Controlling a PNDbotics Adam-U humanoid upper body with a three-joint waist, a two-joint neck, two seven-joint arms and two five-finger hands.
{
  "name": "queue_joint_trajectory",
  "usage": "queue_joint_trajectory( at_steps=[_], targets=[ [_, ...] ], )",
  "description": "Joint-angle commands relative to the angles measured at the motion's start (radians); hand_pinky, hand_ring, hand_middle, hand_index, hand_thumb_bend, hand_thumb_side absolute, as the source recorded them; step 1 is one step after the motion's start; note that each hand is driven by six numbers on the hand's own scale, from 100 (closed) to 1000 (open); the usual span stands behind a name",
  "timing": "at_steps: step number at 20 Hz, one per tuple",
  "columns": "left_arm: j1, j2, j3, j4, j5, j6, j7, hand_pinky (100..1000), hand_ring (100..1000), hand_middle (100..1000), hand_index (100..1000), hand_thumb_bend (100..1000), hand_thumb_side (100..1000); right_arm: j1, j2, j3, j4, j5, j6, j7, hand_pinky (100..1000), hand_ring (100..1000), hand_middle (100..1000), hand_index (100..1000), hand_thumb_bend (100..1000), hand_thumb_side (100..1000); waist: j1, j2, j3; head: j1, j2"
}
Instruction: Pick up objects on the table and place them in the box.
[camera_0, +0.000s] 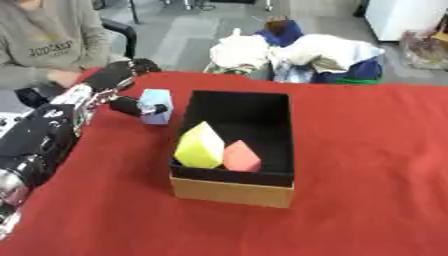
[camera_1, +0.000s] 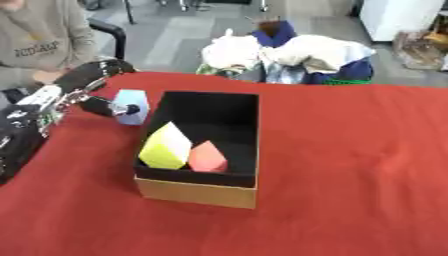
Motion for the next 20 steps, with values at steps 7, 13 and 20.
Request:
queue_joint_trajectory(
  at_steps=[7,13,20],
  targets=[
    [-0.004,0.032,0.003,0.021,-0.061,-0.029,-0.067,718,672,720,828,514,563,-0.016,-0.039,-0.005,0.002,-0.007,-0.17,0.172,828,714,737,948,100,661,0.003,-0.01,0.001,0.02,-0.01],
    [-0.003,0.023,0.01,0.012,-0.053,-0.028,-0.03,590,443,459,638,381,289,-0.01,-0.039,-0.007,0.005,-0.006,-0.168,0.175,828,713,736,948,100,662,0.002,-0.016,0.01,0.029,-0.005],
    [0.011,0.038,0.013,-0.034,0.062,-0.043,0.054,517,328,324,523,273,166,0.007,-0.039,-0.01,0.005,0.0,-0.156,0.178,829,713,735,947,100,660,0.004,-0.042,0.033,0.035,0.012]
  ],
)
